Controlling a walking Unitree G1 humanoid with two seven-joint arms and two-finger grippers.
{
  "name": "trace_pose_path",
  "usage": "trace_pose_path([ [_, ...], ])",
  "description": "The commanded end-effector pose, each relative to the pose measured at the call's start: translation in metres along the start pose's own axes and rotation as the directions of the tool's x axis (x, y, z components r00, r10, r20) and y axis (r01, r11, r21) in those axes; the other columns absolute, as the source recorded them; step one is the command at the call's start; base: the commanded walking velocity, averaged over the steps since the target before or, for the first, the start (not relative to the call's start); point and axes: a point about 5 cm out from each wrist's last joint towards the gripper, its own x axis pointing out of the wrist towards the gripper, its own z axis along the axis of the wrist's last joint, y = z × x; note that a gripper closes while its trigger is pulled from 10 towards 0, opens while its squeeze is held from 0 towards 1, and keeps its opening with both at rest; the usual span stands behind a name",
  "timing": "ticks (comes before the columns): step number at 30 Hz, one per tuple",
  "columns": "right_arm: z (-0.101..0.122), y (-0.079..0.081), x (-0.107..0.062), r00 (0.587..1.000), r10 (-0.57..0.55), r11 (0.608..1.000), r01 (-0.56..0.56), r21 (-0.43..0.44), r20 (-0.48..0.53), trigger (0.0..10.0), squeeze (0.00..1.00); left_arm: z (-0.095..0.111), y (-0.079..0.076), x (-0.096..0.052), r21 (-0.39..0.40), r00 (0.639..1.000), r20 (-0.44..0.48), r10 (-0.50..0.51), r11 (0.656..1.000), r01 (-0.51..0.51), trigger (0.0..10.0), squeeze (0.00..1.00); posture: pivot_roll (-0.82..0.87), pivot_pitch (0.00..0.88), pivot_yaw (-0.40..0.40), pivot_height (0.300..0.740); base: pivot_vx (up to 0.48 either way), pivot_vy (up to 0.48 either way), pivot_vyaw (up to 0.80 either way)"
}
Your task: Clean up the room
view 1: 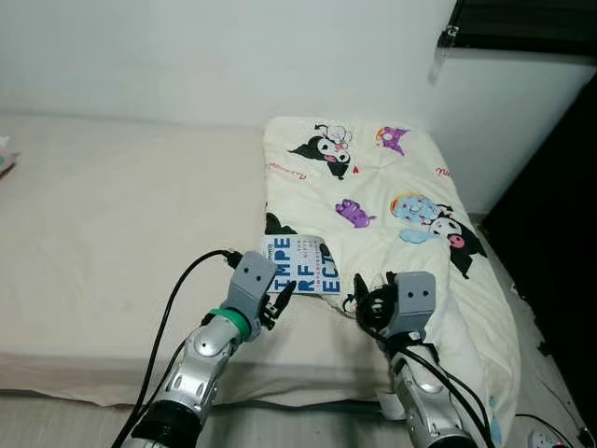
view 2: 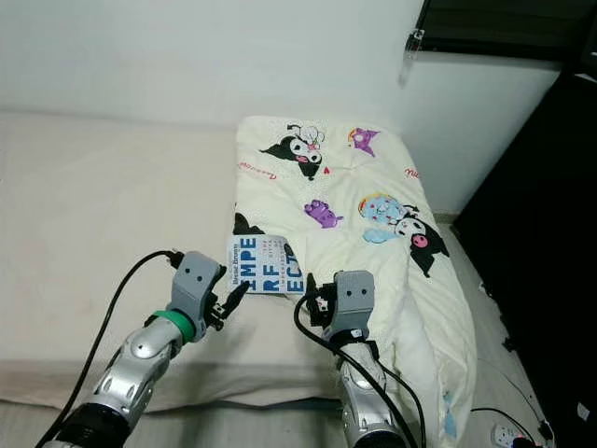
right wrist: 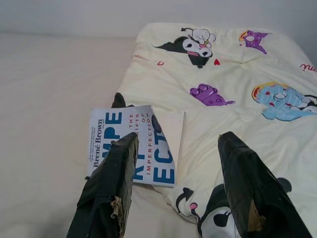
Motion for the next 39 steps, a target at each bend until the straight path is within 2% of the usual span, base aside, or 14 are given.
trace_pose_path([
  [1, -0.004, -0.002, -0.002, 1.000, -0.008, 1.000, 0.008, 0.005, -0.022, 10.0, 0.00, -0.003, -0.001, -0.001, 0.002, 1.000, -0.009, -0.002, 1.000, 0.002, 10.0, 0.00, -0.07, 0.022, 0.034, 0.657, 0.000, 0.000, 0.00],
  [22, -0.004, -0.001, -0.003, 1.000, -0.006, 1.000, 0.006, 0.012, -0.020, 10.0, 0.00, -0.004, -0.001, -0.002, 0.006, 1.000, -0.010, -0.002, 1.000, 0.002, 10.0, 0.00, -0.07, 0.022, 0.035, 0.597, 0.000, 0.000, 0.00],
  [29, 0.000, 0.002, -0.002, 0.999, 0.033, 0.999, -0.033, 0.036, -0.001, 10.0, 0.00, -0.004, 0.000, -0.002, 0.011, 1.000, -0.012, 0.001, 1.000, -0.001, 10.0, 0.00, -0.06, 0.018, 0.030, 0.567, 0.000, 0.000, 0.00],
  [34, 0.006, 0.004, 0.002, 0.997, 0.076, 0.996, -0.077, 0.042, 0.022, 10.0, 0.00, -0.003, 0.001, -0.003, 0.016, 1.000, -0.005, 0.013, 1.000, -0.013, 10.0, 0.00, -0.05, 0.020, 0.024, 0.567, 0.000, 0.000, 0.00],
  [36, 0.016, 0.010, 0.007, 0.987, 0.148, 0.986, -0.152, 0.067, 0.057, 10.0, 0.00, 0.003, 0.004, -0.004, 0.078, 0.998, 0.037, 0.048, 0.996, -0.050, 10.0, 0.00, -0.05, 0.024, 0.023, 0.567, 0.000, 0.000, 0.00],
  [38, 0.025, 0.015, 0.014, 0.975, 0.206, 0.971, -0.215, 0.107, 0.085, 10.0, 0.00, 0.014, 0.008, -0.006, 0.175, 0.990, 0.108, 0.096, 0.978, -0.114, 10.0, 0.00, -0.04, 0.032, 0.020, 0.567, 0.000, 0.000, 0.00],
  [39, 0.025, 0.015, 0.014, 0.975, 0.206, 0.971, -0.215, 0.107, 0.085, 10.0, 0.00, 0.014, 0.008, -0.006, 0.175, 0.990, 0.108, 0.096, 0.978, -0.114, 10.0, 0.00, -0.04, 0.032, 0.020, 0.567, 0.000, 0.000, 0.00],
])
